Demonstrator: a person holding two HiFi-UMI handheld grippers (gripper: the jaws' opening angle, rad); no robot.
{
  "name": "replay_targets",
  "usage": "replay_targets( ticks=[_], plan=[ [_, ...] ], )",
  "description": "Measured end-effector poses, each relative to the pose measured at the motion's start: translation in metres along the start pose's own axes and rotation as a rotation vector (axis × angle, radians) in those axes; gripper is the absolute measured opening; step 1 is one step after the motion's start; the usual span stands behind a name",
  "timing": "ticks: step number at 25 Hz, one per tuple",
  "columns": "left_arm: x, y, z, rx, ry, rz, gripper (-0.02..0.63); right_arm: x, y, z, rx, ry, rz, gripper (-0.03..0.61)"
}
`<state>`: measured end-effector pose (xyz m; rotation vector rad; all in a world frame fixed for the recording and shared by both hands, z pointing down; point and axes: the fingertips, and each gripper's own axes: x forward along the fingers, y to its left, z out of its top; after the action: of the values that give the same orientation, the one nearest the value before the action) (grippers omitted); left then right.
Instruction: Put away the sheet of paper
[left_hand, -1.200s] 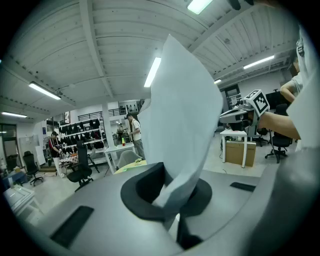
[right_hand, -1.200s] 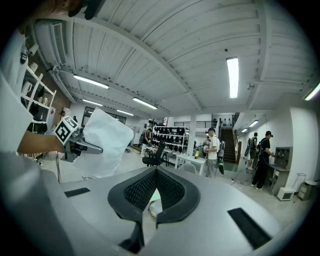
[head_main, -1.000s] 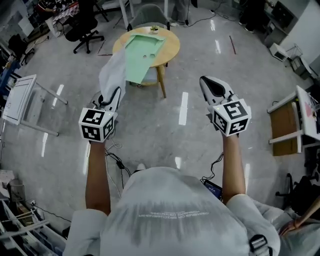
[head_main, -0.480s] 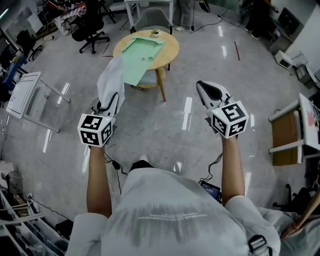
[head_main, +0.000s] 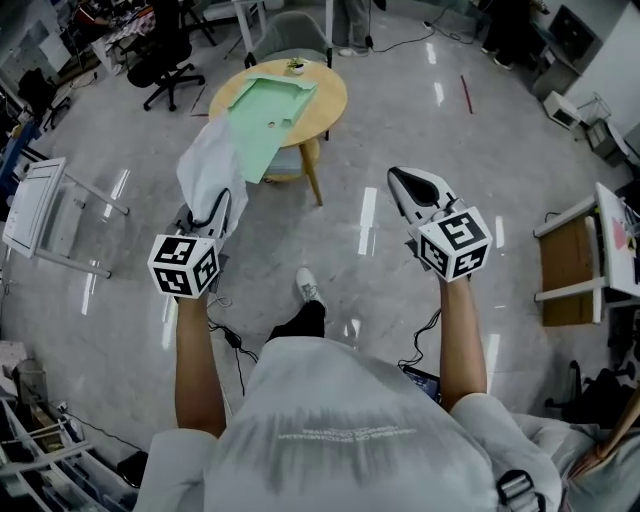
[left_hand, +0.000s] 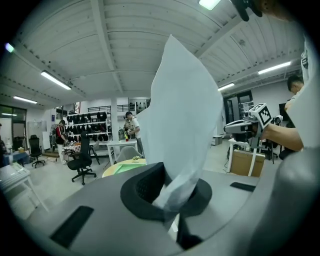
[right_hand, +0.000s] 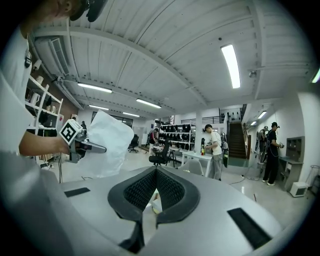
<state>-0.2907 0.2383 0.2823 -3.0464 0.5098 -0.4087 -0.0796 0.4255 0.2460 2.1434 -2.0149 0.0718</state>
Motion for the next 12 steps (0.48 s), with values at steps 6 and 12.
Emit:
replay_targets(
  ticks=[6,12],
  plan=[
    [0.083,0.027,0.007,-0.072,-0.021,-0.053,0.017,0.043,-0.066,-0.007,-0.015,0.046,-0.054,0.025],
    [0.151,0.085,0.019,-0.1,-0.003,-0.05,0.017,0.129,-0.112,0.002,-0.013,0.075,-0.036,0.025]
  ],
)
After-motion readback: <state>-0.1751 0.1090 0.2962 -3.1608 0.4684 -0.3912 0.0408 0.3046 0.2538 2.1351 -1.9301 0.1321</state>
